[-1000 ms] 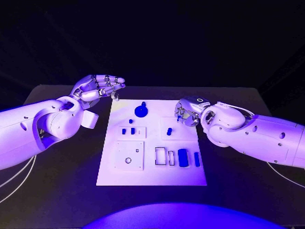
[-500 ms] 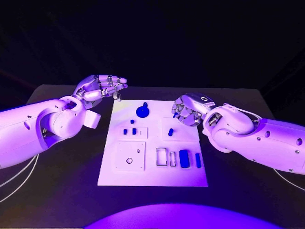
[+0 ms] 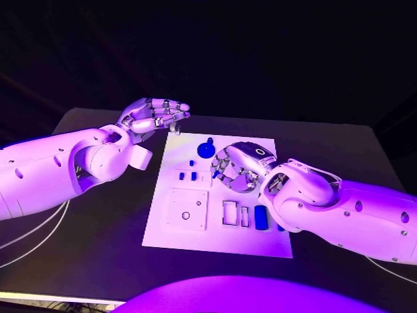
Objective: Assemble the parts on the task board
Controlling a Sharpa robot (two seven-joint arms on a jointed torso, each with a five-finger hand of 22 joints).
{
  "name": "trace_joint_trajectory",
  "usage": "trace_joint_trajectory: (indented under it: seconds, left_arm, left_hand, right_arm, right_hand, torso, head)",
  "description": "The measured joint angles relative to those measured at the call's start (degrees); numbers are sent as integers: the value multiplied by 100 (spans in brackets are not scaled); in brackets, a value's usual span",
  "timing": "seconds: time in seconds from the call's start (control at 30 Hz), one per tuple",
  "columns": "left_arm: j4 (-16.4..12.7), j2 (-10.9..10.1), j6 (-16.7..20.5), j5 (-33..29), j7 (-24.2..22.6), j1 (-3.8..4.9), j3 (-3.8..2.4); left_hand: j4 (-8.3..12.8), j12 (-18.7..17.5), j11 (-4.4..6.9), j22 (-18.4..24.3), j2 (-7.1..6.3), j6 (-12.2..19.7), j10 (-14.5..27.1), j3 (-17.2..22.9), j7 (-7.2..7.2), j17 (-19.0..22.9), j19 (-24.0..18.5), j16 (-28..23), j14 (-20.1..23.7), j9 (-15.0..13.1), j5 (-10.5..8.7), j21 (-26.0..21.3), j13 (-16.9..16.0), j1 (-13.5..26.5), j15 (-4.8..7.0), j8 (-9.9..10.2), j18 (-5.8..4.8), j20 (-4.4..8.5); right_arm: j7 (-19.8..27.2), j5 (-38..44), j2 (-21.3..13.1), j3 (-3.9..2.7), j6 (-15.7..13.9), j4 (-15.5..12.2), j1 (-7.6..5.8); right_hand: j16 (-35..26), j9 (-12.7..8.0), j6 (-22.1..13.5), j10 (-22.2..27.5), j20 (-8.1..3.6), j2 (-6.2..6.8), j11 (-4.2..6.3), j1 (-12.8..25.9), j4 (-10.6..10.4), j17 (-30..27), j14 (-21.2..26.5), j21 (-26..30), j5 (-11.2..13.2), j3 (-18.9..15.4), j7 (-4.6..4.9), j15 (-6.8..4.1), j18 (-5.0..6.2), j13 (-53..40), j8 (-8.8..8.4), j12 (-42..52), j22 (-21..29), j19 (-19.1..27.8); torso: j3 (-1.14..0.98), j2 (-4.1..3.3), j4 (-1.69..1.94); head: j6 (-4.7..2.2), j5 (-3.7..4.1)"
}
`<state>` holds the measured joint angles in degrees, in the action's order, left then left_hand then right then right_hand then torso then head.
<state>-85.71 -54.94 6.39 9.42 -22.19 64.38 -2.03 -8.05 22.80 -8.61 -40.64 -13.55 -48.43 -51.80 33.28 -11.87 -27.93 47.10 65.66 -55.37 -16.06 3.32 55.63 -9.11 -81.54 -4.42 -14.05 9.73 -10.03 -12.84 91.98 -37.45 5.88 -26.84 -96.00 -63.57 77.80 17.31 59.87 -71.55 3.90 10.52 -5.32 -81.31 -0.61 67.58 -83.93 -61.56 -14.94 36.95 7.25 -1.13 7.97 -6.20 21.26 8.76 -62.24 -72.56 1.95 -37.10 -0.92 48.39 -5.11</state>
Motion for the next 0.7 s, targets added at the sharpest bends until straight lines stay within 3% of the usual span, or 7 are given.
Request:
trace_joint_trajectory:
  seconds: [0.27, 0.7]
  left_arm:
    - [-38, 20, 3, -2, -1, 0, 0]
    - [-74, 39, 6, -5, 0, 0, 5]
  left_hand:
    - [0, 0, 0, 0, 0, 0, 0, 0, 0, 0, 0, 0, 0, 0, 0, 0, 0, 0, 0, 0, 0, 0]
    - [0, 0, 0, 8, 0, 0, -1, 0, 0, -1, -1, 0, 0, -1, 0, -25, -1, 0, 0, 20, 0, 0]
  right_arm:
    - [36, 27, 396, 43, 195, 130, 246]
    - [32, 144, 689, 70, 493, 346, 384]
  right_hand:
    - [0, -13, -11, -12, 0, 13, 12, 12, 92, -5, 0, 0, -6, 92, -10, 0, 0, -154, -12, 28, 25, 0]
    - [0, 0, -4, -22, 0, 13, 22, 11, 84, -7, 0, 0, -5, 84, -3, 0, 0, -130, -33, 27, 27, 0]
  torso:
    - [1, -7, 1]
    - [4, -2, 8]
  head:
    - [71, -183]
    - [151, -325]
